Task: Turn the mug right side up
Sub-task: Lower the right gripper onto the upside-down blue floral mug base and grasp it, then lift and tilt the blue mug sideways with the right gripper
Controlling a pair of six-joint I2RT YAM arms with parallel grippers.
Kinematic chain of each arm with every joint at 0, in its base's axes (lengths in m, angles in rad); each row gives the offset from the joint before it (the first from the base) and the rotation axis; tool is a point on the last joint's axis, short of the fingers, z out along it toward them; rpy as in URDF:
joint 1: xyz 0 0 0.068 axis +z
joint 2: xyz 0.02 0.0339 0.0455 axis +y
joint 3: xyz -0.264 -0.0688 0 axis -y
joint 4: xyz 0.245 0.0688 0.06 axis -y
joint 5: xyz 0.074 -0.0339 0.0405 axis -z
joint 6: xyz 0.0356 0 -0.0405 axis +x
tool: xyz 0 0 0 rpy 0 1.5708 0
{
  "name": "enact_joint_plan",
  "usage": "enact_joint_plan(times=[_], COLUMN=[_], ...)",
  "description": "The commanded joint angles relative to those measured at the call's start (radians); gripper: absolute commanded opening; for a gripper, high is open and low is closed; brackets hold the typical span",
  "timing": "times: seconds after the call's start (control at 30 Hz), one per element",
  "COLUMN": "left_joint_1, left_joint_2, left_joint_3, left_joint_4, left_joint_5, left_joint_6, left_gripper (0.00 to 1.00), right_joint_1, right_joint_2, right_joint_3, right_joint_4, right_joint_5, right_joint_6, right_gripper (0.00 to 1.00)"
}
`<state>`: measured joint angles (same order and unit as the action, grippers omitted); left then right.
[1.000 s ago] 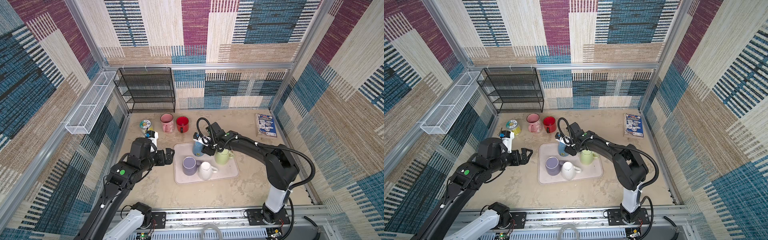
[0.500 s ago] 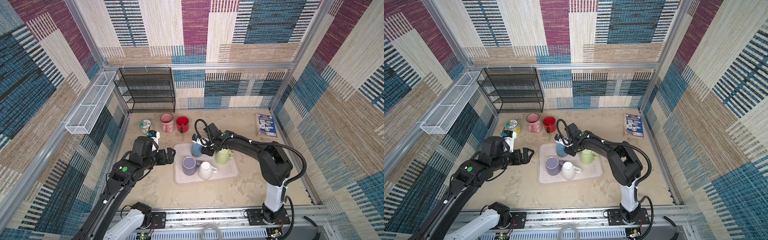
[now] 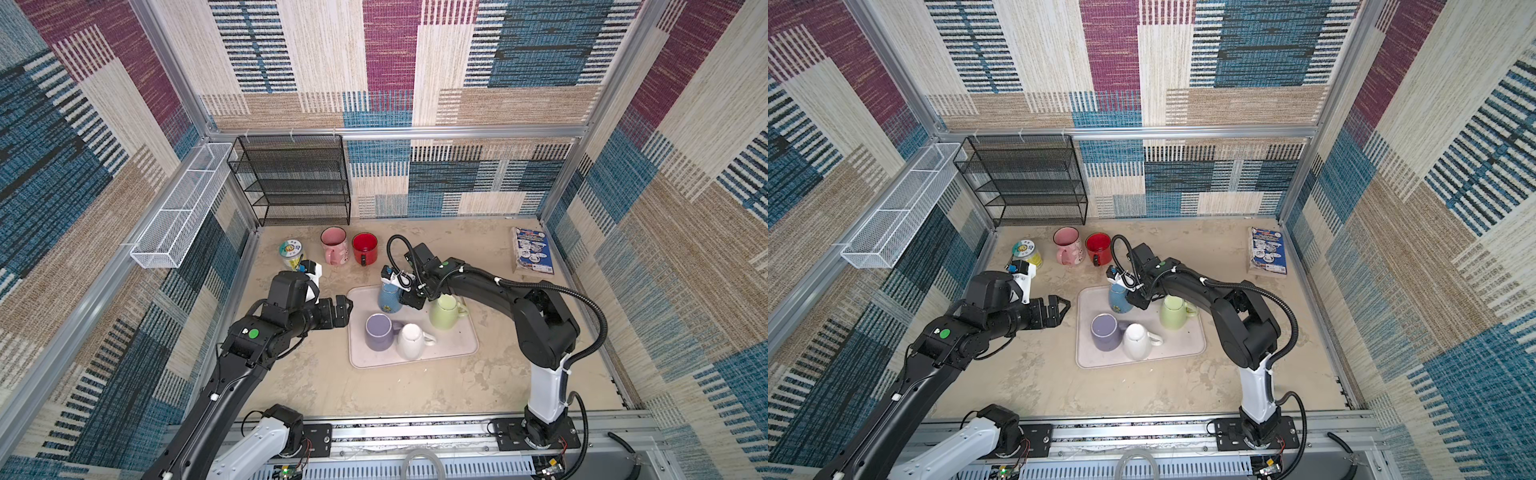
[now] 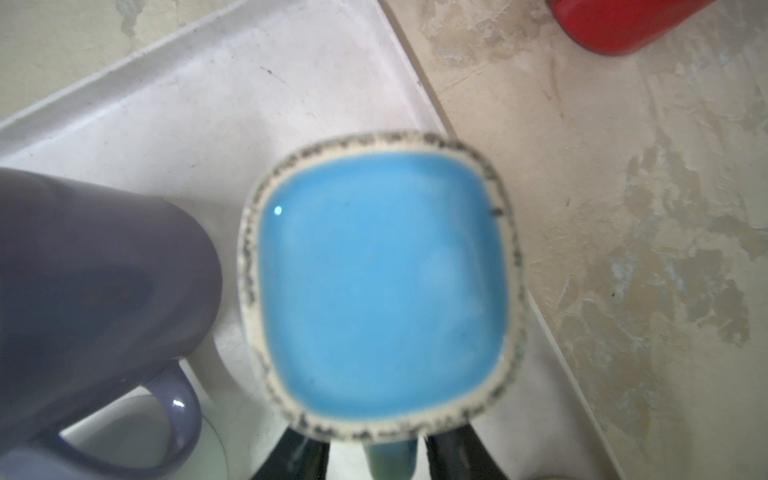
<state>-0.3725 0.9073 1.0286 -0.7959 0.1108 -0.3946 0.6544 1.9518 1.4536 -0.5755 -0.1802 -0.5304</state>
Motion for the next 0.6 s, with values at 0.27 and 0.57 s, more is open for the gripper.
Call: enact_joint_plan(times=[0.27, 0.57], left_joint_1=[0.004, 0.004], left_joint_2=[0.016, 0.026], left_joint_3=[0.004, 0.004], left_joint_4=[0.024, 0.030], left_joint_5=[0.027, 0.032], left_joint_6=[0.016, 0.012], left_gripper=[1.00, 1.00], right_joint_1=[0.002, 0.001], right_joint_2=[0.029, 0.019], right_joint_3=[0.024, 0.027], right_joint_4=[-0.013, -0.010], right_joint_5=[-0.024, -0.052], right_joint_6=[0.012, 0.017], right_gripper=[0.23, 0.07])
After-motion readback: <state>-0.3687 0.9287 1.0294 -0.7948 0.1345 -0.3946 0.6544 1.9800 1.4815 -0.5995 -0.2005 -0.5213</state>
